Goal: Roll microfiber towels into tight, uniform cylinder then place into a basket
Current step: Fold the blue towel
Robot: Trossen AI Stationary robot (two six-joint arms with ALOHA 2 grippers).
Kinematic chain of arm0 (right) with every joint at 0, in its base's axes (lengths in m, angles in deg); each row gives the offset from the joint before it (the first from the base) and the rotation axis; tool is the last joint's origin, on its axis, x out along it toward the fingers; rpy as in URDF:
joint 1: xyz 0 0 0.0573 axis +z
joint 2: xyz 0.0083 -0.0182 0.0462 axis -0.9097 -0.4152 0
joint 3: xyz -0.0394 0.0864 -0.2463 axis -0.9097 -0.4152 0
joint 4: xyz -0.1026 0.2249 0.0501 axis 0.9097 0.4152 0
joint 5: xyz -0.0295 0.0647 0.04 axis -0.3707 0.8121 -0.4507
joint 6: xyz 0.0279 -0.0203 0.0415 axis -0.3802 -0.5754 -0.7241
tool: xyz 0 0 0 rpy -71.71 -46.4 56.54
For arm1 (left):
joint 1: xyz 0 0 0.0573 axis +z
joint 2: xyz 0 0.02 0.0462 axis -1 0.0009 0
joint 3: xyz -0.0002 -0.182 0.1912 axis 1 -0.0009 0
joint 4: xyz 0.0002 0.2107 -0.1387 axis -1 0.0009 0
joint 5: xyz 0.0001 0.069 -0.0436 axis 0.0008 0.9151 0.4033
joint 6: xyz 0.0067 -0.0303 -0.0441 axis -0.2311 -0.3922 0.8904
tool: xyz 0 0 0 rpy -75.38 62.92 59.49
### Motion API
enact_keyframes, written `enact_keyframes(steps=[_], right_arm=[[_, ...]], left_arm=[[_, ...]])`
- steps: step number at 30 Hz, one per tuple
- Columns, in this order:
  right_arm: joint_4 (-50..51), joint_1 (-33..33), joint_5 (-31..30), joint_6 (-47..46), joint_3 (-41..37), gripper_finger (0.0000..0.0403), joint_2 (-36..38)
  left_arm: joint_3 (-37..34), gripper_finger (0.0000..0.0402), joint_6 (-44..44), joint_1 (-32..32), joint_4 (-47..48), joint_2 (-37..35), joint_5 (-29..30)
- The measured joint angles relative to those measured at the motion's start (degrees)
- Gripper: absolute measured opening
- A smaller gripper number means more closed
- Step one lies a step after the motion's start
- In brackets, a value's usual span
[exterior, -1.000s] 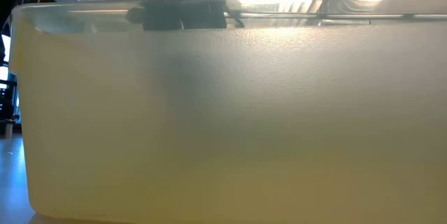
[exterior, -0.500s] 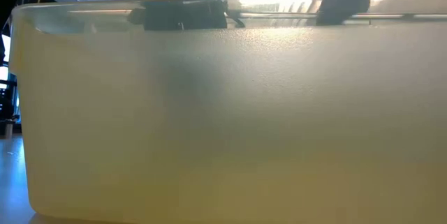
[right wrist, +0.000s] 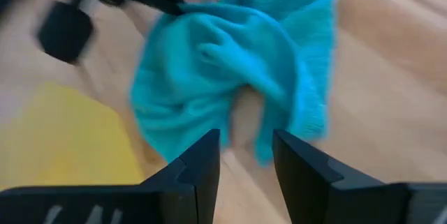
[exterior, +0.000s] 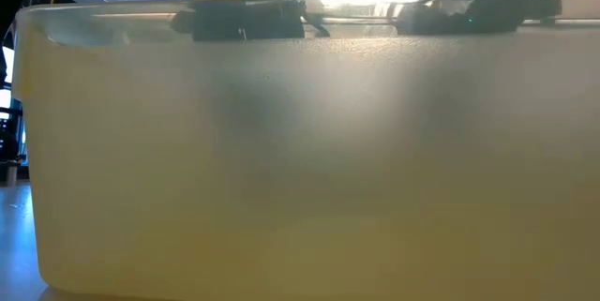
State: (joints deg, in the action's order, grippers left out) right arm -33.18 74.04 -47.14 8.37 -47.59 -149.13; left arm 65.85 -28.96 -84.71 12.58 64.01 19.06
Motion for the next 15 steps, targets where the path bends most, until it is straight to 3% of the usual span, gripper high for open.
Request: enact_keyframes(steps=[3,9,15], right_arm=[[-4.2,-0.3,0.5,-1.3,-2.7,0.0142,0.0],[-3.4,-0.3,0.6,-3.0,-3.5,0.0206,-0.6],[-5.2,-0.3,1.5,-4.5,-3.5,0.0212,-4.7]], left_arm=[[0.0,0.0008,-0.2,0.0,0.0,0.0,0.6],[-0.1,0.0004,-0.8,0.2,-0.2,0.0,0.8],[-0.1,0.0003,-1.0,1.1,-0.3,0.0,0.3]])
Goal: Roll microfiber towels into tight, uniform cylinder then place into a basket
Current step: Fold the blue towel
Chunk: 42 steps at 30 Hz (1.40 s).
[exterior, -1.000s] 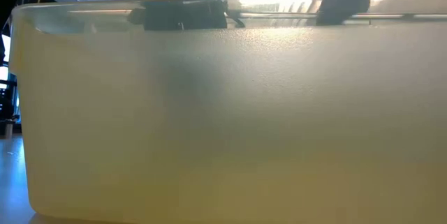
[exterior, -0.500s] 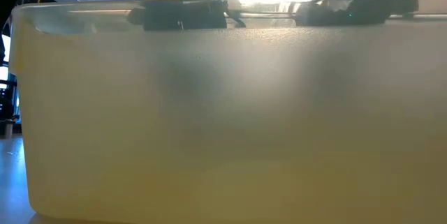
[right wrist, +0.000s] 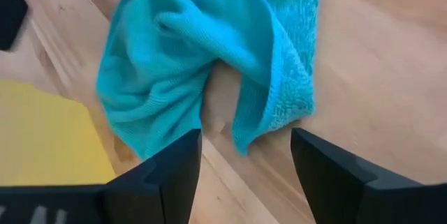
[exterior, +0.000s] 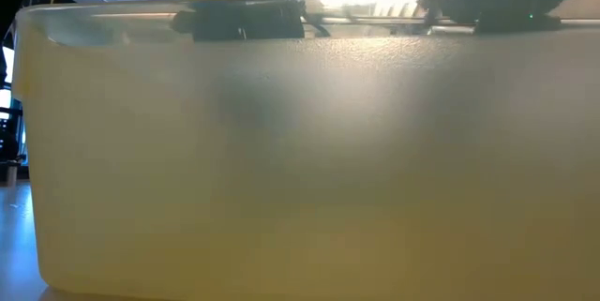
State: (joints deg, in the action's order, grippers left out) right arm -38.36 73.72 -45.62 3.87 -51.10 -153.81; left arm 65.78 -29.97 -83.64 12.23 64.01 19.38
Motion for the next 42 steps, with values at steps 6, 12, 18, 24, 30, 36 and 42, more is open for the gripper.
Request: enact_keyframes(steps=[6,12,18,24,30,36,42], right_arm=[[-3.7,0.0,1.0,-0.4,0.0,0.0197,-4.8],[-5.1,0.0,0.2,0.0,0.0,0.0142,-7.1],[-4.9,0.0,-2.2,1.8,0.0,0.003,-6.7],[-4.9,-0.4,-2.3,4.9,0.1,0.0016,-5.4],[-4.8,-2.1,-3.6,12.6,0.1,0.0004,1.0],[-4.5,-4.3,-5.9,24.2,0.1,0.0001,9.8],[-3.8,-6.5,-10.0,42.8,0.1,0.0001,18.9]], left_arm=[[0.0,0.0003,0.0,0.5,-0.2,0.0,-0.2],[0.0,0.0003,0.0,0.4,-0.2,0.0,0.1],[0.0,0.0003,-0.4,0.4,-0.1,-0.7,0.2],[-0.4,0.0001,-3.2,0.6,1.1,-4.2,1.4],[-0.2,0.0001,-4.8,0.9,2.7,-10.3,5.2],[-0.1,0.0001,-12.7,1.1,2.7,-17.1,14.2],[-0.1,0.0001,-18.5,1.2,2.9,-24.9,27.6]])
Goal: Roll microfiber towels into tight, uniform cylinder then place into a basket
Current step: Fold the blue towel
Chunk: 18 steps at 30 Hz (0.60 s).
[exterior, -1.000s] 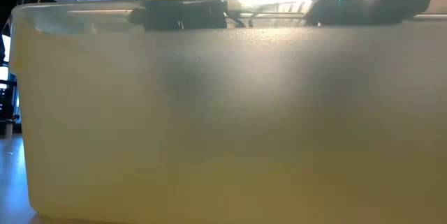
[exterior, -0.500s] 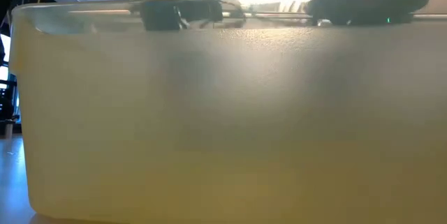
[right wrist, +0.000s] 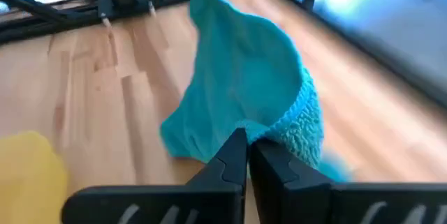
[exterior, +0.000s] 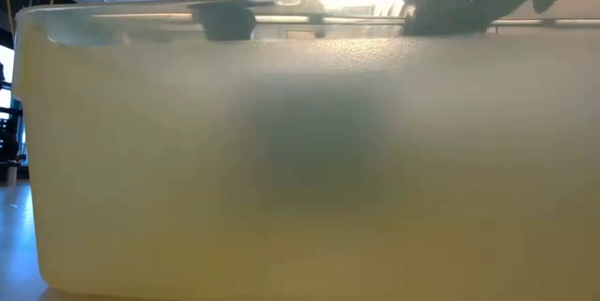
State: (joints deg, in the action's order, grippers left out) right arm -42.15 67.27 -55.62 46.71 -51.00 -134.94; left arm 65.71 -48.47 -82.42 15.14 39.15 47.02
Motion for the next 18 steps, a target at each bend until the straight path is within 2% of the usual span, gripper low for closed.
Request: enact_keyframes(steps=[5,9,10,12,16,18], right_arm=[[4.1,-3.2,-2.6,15.7,3.7,0.0,5.1],[13.1,-5.6,-4.1,27.1,11.4,0.0,4.4],[16.2,-6.2,-3.9,30.0,13.2,0.0,3.7],[23.5,-7.2,-1.8,33.0,16.6,0.0,2.4],[34.6,-7.4,10.0,31.9,22.7,0.0,0.5],[36.7,-6.8,9.8,33.4,24.9,0.0,0.2]], left_arm=[[0.0,0.0001,-5.8,0.1,-4.1,-5.5,12.8],[0.1,0.0001,-8.5,0.8,-8.2,-8.0,17.0],[0.2,0.0001,-8.1,0.8,-8.9,-8.4,16.2],[0.0,0.0001,-6.9,1.3,-7.9,-9.1,10.8],[0.0,0.0001,-5.8,1.4,-8.0,-9.5,-8.9],[0.1,0.0001,-8.9,1.5,-9.0,-9.7,-10.8]])
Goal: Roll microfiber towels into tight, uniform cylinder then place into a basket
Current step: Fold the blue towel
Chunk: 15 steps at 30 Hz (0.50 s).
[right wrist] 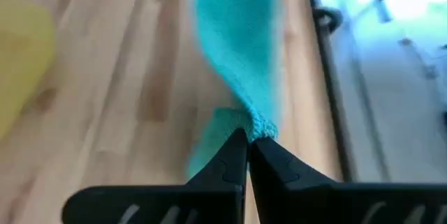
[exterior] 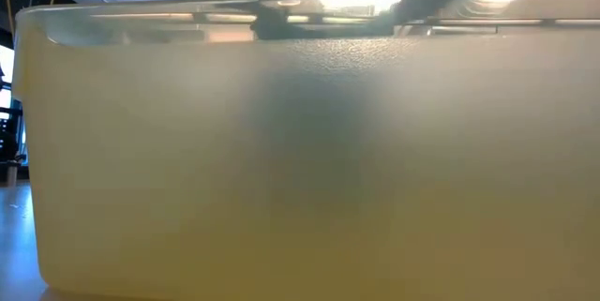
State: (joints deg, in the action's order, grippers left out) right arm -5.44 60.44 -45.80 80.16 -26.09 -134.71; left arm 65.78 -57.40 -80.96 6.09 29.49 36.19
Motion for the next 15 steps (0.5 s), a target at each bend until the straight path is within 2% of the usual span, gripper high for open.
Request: enact_keyframes(steps=[1,3,4,5,6,8,10,12,15], right_arm=[[-0.3,0.3,-4.0,0.4,1.0,0.0,0.0],[-1.5,0.2,-15.9,0.5,2.8,0.0,0.0],[-1.6,0.1,-19.8,0.5,3.5,0.0,0.0],[-1.2,0.0,-21.2,0.8,4.3,0.0,0.0],[-0.2,-0.1,-20.2,1.5,4.9,0.0,-0.1],[1.9,-0.2,-14.0,4.6,5.2,0.0,-0.2],[2.5,-0.1,-10.5,9.0,5.1,0.0,-0.2],[2.6,-0.4,-12.1,12.6,5.1,0.0,-0.3],[1.5,-2.1,-16.2,16.2,5.1,0.0,-1.1]], left_arm=[[0.0,0.0001,-1.8,0.1,-0.1,0.0,2.6],[0.0,0.0001,-4.3,0.5,-0.9,0.0,13.3],[0.0,0.0001,-4.8,0.7,-1.4,0.0,18.6],[0.0,0.0001,-4.9,0.9,-1.4,-0.1,22.9],[0.0,0.0001,-4.9,1.0,-1.2,-0.1,25.3],[0.0,0.0001,-5.4,0.9,0.0,-0.1,24.5],[0.0,0.0001,-6.9,0.9,0.5,-0.1,20.4],[0.0,0.0001,-9.3,1.5,0.7,0.0,18.1],[0.0,0.0001,-13.8,2.7,0.0,0.6,18.2]])
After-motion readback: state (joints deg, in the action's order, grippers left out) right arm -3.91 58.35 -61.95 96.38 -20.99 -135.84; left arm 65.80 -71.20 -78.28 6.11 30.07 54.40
